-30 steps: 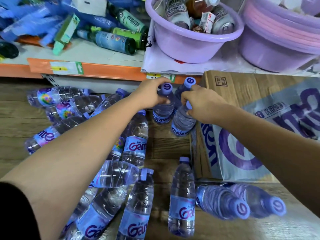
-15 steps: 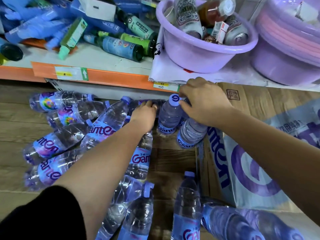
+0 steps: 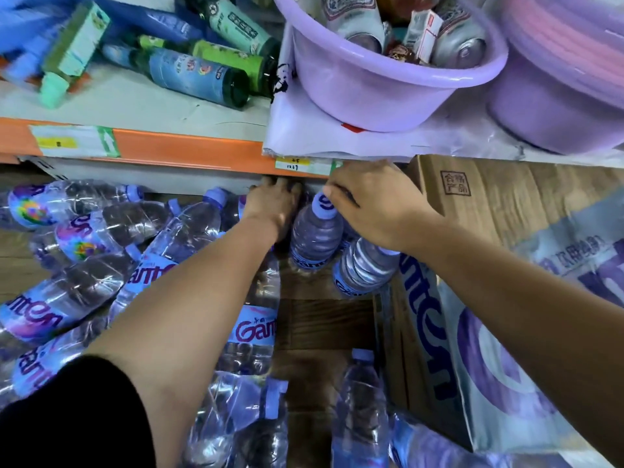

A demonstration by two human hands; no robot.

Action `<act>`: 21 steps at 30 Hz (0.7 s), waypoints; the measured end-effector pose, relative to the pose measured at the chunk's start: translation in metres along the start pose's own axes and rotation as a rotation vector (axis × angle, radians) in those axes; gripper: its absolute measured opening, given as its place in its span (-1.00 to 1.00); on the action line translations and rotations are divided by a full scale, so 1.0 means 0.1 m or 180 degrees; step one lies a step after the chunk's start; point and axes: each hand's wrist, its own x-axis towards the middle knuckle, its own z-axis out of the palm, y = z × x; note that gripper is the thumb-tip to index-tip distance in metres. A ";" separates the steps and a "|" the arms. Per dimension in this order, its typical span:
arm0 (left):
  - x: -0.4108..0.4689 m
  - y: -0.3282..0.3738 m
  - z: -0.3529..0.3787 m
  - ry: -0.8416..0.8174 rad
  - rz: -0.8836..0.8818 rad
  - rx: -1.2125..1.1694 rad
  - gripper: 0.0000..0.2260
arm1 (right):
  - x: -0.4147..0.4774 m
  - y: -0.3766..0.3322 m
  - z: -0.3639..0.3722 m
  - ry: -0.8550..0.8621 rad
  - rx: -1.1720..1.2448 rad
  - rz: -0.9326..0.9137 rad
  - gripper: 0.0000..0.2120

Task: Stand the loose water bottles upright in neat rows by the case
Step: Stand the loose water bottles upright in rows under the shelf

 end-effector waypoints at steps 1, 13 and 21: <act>-0.02 -0.04 -0.02 0.0092 -0.0007 -0.0027 -0.50 | 0.01 -0.01 0.00 0.0017 0.0037 -0.0011 -0.68; -0.80 -0.64 -0.09 0.1050 0.0830 -0.1972 -0.37 | -0.27 -0.81 0.22 0.0949 -0.0001 -0.0319 -0.79; -1.08 -0.66 -0.24 0.1582 -0.0385 -0.2764 -0.40 | -0.22 -0.72 0.52 -0.0162 -0.1259 -0.0609 -0.79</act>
